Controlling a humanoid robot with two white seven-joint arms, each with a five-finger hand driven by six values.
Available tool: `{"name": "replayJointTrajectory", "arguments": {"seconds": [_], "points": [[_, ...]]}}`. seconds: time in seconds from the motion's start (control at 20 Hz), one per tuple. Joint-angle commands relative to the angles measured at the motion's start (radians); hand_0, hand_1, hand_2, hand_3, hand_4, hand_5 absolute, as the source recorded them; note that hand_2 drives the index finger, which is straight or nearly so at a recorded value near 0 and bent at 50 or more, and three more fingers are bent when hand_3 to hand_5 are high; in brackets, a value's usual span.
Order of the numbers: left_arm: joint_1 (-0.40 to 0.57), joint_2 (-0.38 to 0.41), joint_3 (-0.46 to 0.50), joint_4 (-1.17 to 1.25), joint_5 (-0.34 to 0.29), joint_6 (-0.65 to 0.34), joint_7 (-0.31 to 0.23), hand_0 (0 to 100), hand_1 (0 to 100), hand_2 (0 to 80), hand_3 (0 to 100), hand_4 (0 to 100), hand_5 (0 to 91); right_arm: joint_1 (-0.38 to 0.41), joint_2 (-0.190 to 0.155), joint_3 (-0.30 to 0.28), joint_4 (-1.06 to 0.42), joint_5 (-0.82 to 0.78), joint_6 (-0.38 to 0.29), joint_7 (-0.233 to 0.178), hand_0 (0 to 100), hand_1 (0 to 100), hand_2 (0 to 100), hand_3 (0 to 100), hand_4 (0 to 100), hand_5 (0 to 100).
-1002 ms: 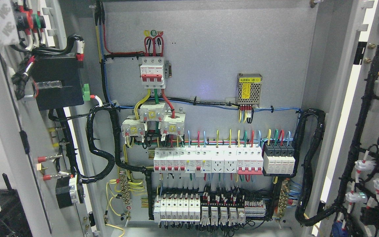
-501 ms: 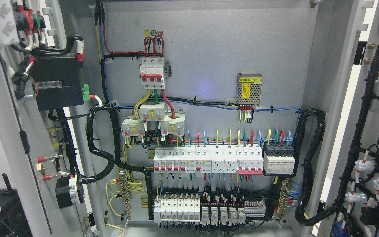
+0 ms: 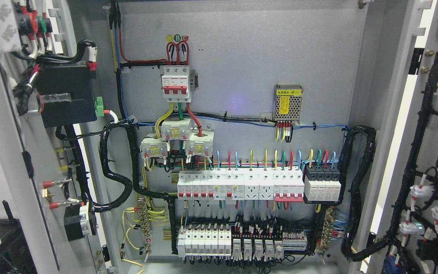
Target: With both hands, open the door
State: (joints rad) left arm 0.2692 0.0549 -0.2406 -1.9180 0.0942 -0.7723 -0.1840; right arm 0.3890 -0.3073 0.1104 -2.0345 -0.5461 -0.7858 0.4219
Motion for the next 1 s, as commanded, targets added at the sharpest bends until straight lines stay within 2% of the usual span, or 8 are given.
{"name": "replayJointTrajectory", "arguments": {"seconds": [0.0,0.4,0.7,0.95], "points": [[-0.025,-0.087,-0.013,-0.069,-0.001,-0.393,0.001,0,0,0.0,0,0,0.0,-0.010,-0.021,-0.077,-0.026,0.000,-0.013,-0.006,38,0,0,0,0,0],[0.008,-0.063,0.046,-0.079,-0.001,-0.513,0.008,0,0,0.0,0,0,0.0,-0.015,-0.047,-0.146,-0.012,0.000,-0.004,-0.008,38,0,0,0,0,0],[0.015,-0.063,0.133,-0.079,0.009,-0.513,0.011,0,0,0.0,0,0,0.0,-0.038,-0.070,-0.172,0.014,0.002,0.002,-0.008,38,0,0,0,0,0],[0.024,-0.061,0.156,-0.079,0.010,-0.522,0.024,0,0,0.0,0,0,0.0,-0.053,-0.090,-0.178,0.022,0.002,0.003,-0.008,38,0,0,0,0,0]]}}
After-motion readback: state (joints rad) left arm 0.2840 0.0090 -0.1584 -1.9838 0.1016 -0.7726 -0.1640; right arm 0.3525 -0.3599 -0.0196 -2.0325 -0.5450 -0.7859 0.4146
